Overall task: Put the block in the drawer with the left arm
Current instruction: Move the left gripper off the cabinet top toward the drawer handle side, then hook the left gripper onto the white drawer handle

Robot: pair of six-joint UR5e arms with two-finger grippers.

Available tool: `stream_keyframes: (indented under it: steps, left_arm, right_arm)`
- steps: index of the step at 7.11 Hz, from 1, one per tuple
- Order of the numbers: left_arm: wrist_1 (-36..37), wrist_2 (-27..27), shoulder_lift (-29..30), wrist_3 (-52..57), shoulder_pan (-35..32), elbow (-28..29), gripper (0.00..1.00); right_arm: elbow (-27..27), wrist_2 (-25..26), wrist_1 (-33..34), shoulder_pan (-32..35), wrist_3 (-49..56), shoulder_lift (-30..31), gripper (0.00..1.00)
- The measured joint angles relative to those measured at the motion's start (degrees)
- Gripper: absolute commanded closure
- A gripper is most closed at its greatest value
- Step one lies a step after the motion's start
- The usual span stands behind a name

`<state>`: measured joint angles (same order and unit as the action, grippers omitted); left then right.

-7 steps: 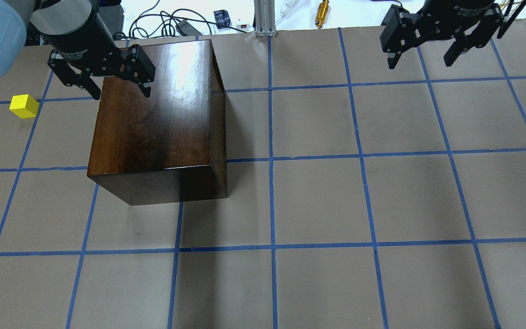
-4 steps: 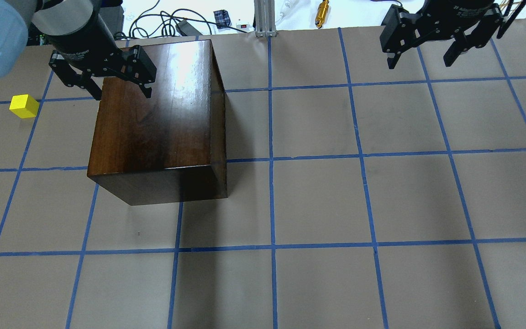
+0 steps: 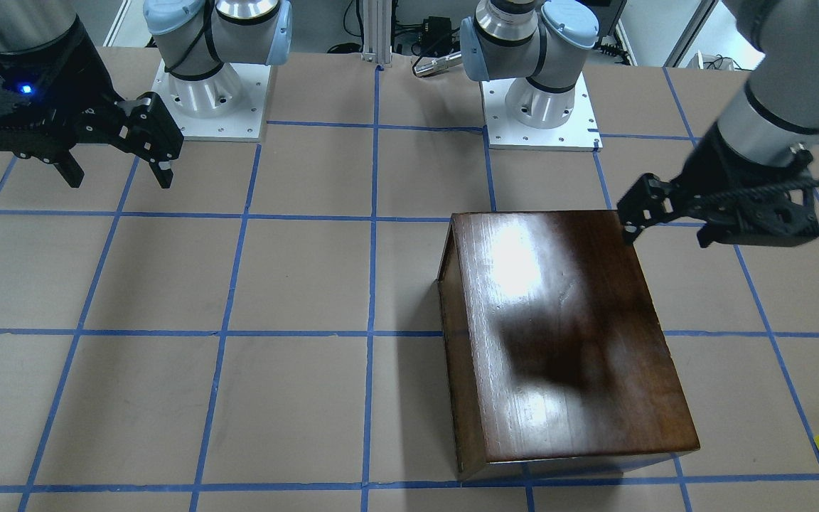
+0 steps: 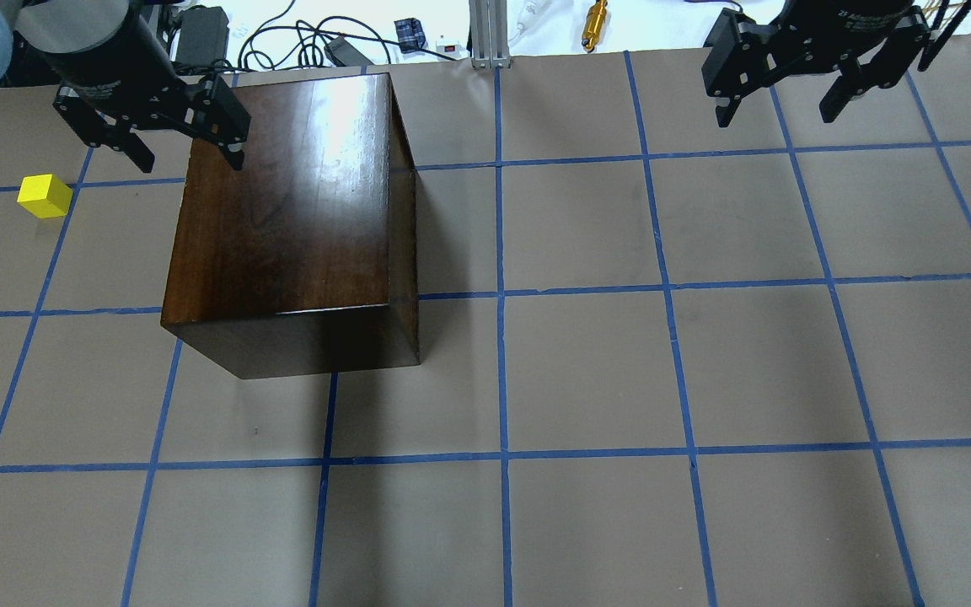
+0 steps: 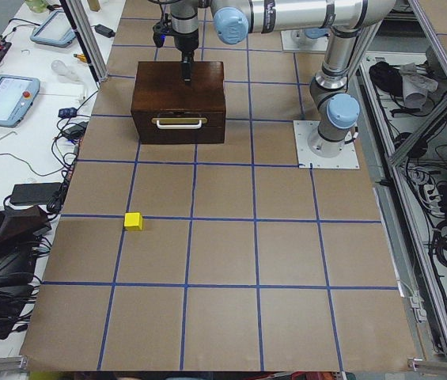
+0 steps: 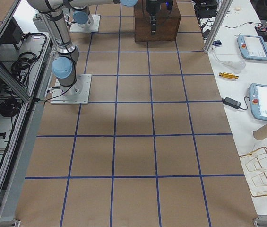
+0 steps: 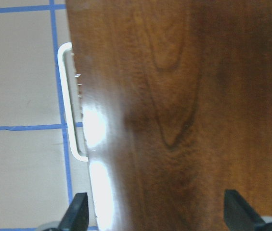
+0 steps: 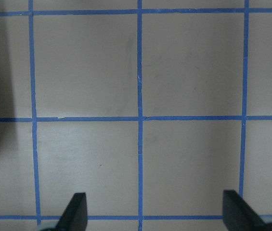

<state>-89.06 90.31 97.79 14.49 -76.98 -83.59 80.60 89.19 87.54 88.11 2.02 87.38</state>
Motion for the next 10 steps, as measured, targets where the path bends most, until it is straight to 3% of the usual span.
stream_keyframes:
  steps: [4, 7, 10]
  left_arm:
    - [2.9, -3.9, 7.4, 9.9, 11.6, -0.6, 0.0]
    - [4.5, -12.0, 11.9, 10.5, 13.1, -2.3, 0.0]
    - [5.7, -13.9, 13.8, 11.4, 13.3, -3.5, 0.0]
  right_arm:
    - [0.0, 0.0, 0.0, 0.0, 0.0, 0.0, 0.0]
    - [0.0, 0.0, 0.0, 0.0, 0.0, 0.0, 0.0]
    - [0.0, 0.0, 0.0, 0.0, 0.0, 0.0, 0.0]
